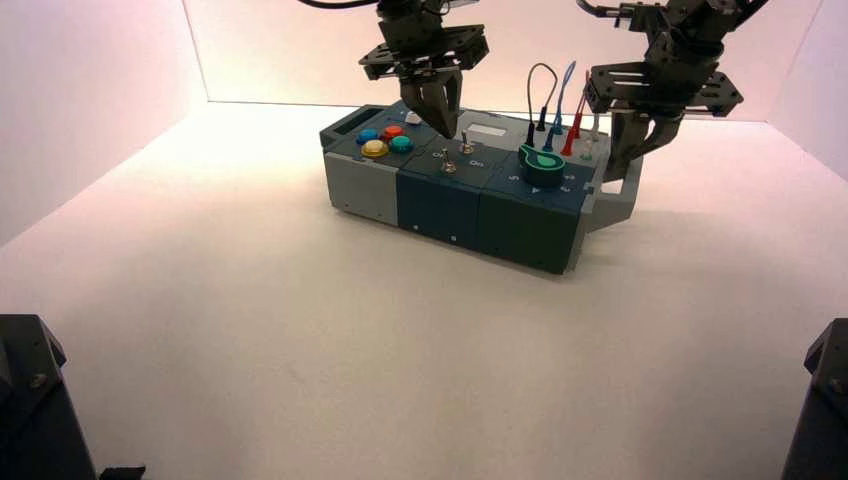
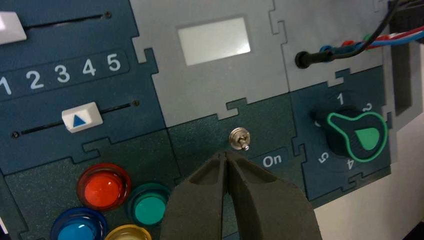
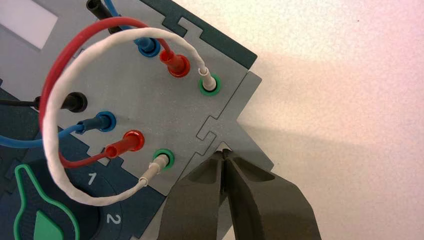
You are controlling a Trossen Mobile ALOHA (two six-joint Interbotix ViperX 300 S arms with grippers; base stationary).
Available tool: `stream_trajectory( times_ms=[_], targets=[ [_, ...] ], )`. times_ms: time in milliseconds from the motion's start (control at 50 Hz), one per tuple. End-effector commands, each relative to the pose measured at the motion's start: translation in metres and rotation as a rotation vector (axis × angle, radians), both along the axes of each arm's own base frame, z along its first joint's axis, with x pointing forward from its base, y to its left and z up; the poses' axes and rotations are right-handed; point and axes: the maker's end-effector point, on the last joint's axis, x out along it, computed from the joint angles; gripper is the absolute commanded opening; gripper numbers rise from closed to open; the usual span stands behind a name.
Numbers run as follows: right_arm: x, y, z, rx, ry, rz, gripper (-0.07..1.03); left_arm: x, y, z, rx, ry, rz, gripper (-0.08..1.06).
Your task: Flip the top switch on with the right gripper.
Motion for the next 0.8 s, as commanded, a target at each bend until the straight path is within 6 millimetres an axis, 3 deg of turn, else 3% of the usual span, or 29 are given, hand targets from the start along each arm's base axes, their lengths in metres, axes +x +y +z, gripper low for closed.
stream_trajectory(
  times_ms=[20,800],
  targets=[
    [0.003,-0.004,-0.003,-0.004,-0.002,-0.008,-0.02,0.006,-0.012,0.017,-0.028,-0.039,-0.005,-0.03],
    [0.002,-0.004,-0.003,-0.004,0.000,-0.008,-0.02,-0.003,-0.030,0.018,-0.029,-0.017,-0.034,-0.03]
  ],
)
